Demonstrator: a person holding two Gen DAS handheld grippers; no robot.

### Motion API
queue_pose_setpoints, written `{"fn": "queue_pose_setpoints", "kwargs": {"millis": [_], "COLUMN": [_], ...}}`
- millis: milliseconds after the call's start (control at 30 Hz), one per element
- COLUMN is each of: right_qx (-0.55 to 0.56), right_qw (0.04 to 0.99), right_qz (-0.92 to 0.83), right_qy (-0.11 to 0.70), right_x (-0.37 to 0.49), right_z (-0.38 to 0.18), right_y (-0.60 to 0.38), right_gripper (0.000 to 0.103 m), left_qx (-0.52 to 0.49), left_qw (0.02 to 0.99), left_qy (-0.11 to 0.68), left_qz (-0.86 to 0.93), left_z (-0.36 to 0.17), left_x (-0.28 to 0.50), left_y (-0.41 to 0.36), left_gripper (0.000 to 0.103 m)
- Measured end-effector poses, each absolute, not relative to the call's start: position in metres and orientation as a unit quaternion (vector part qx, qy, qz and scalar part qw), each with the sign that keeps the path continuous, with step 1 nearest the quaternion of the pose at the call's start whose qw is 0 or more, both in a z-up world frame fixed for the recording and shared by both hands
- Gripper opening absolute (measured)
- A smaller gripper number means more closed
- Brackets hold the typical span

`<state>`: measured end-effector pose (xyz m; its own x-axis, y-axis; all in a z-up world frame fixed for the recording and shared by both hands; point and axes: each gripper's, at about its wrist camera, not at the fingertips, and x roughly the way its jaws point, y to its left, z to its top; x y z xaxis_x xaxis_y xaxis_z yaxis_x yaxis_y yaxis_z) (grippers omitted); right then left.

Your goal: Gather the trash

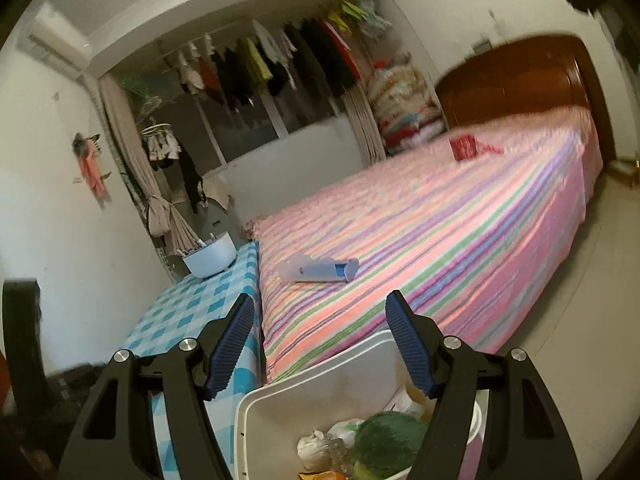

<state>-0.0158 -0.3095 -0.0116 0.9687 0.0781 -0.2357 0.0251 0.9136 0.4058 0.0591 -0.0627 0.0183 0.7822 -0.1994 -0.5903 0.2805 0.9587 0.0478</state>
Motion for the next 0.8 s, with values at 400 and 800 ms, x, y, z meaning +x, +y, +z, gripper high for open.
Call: {"fn": "queue_pose_setpoints", "kwargs": {"millis": [400, 800], "right_qx": [0.096, 0.077], "right_qw": [0.994, 0.994], "right_qz": [0.028, 0.041], "right_qy": [0.048, 0.061], "right_x": [-0.053, -0.048], "right_z": [0.007, 0.003], "right_y": [-0.253, -0.231], "right_gripper": [0.077, 0.078], "left_qx": [0.041, 0.028], "left_qw": [0.962, 0.963], "left_qy": [0.265, 0.265], "left_qz": [-0.056, -0.026], "left_z": [0.03, 0.026], "left_x": [0.039, 0.027], "left_y": [0.001, 0.028], "left_gripper": [0.09, 0.09]}}
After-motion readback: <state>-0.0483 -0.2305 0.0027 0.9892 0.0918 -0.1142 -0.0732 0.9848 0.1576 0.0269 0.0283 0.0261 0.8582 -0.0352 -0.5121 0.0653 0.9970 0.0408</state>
